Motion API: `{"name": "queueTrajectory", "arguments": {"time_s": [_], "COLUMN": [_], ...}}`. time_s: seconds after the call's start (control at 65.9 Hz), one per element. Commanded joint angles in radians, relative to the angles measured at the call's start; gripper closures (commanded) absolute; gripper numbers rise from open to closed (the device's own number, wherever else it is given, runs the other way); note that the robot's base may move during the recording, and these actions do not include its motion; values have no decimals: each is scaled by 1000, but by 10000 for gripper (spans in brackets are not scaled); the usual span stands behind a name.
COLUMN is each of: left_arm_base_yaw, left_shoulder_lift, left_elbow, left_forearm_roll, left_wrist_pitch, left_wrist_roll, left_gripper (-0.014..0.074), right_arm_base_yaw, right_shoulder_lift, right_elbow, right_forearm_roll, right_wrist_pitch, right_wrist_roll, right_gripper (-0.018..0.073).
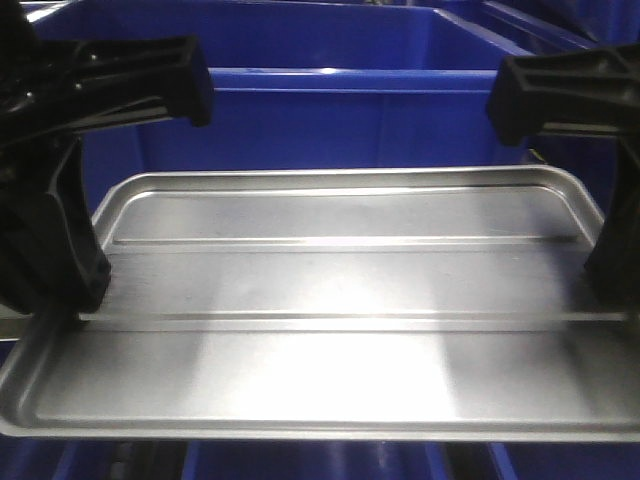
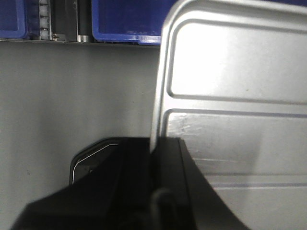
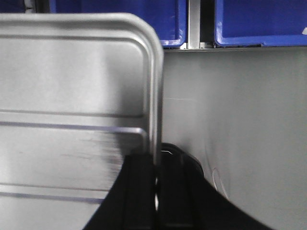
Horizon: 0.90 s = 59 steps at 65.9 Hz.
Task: Grab silver tray and place in blue box
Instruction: 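Keep holding the tray while turning the base toward a blue box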
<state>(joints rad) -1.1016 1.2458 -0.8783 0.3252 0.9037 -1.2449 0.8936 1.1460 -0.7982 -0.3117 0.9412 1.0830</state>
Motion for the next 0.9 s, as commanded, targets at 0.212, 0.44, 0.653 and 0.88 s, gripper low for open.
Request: {"name": "queueTrajectory", "arguments": {"time_s": [0.212,0.44,0.653,0.88], "left_arm_base_yaw": [-1,-1,-1,-1], "left_shoulder_lift": [-26,-26,-26,-26], "left_elbow": [-24,-24,-24,-24], "left_forearm_roll": [33,33,33,33], "left_wrist_pitch": [2,2,2,2], "left_wrist_roll": [-14,-14,-14,-14], "left_gripper": [700,700,700,700], "right_arm_base_yaw": [-4,-4,-4,-4], "right_shoulder_lift": [-19,-19,-19,-19], "right_elbow": [-24,-24,-24,-24], "right_forearm_roll": [-42,-42,-42,-42], "right_wrist_pitch": [9,9,9,9], "right_wrist_roll": [-8,-8,-8,-8], "right_gripper": [508,508,508,509]}}
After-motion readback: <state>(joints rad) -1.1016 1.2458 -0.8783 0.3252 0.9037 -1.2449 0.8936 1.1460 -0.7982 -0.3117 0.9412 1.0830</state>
